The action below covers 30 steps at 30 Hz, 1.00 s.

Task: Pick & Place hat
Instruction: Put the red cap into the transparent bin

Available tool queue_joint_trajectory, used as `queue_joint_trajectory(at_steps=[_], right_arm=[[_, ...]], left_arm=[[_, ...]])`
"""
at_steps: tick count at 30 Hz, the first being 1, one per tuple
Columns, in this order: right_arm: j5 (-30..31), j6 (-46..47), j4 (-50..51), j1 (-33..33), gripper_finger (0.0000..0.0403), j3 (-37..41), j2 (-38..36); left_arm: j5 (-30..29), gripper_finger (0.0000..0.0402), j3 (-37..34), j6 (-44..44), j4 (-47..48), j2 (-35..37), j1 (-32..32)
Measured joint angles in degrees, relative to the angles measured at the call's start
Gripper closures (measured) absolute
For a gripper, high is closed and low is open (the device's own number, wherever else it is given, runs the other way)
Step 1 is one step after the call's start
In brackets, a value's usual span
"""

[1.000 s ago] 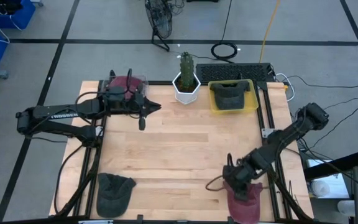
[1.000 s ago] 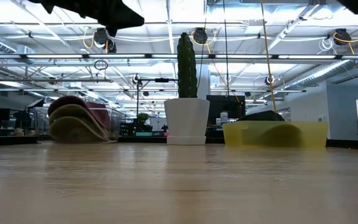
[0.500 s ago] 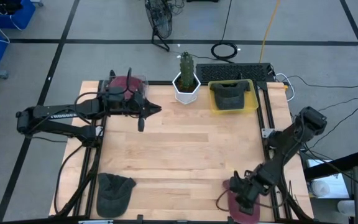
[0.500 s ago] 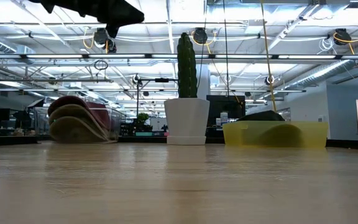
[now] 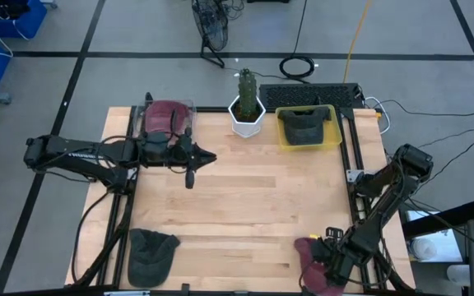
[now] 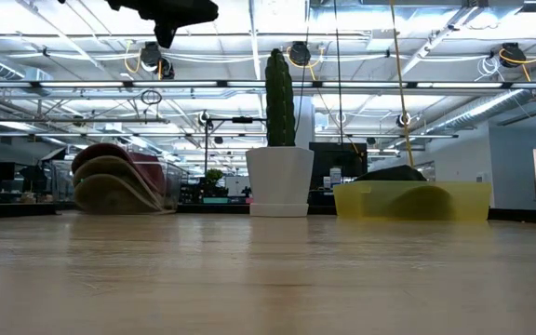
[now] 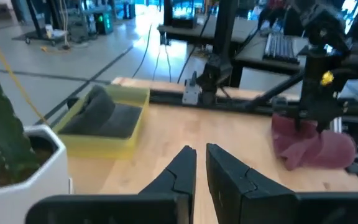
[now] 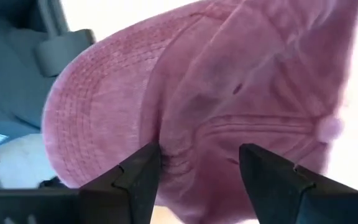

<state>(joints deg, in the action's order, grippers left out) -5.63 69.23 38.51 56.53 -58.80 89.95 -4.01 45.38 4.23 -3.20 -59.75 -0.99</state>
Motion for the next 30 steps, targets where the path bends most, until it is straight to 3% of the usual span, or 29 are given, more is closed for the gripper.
queue_joint_trajectory(at_steps=[8, 19, 30], right_arm=[[0.39, 0.75, -2.78, 2.31, 0.0218, 0.71, -0.04], [0.95, -2.59, -1.86, 2.96, 0.0258, 0.71, -0.07], [4.02, -6.15, 2.91, -0.26, 0.034, 0.69, -0.04]], left_arm=[[-6.89, 0.036, -0.05, 1.97, -1.99, -1.1, 5.2], [-10.15, 0.036, -0.05, 1.85, -2.68, -2.27, 8.48], [-11.61, 0.036, -0.03, 0.14, -3.02, -2.14, 8.15]])
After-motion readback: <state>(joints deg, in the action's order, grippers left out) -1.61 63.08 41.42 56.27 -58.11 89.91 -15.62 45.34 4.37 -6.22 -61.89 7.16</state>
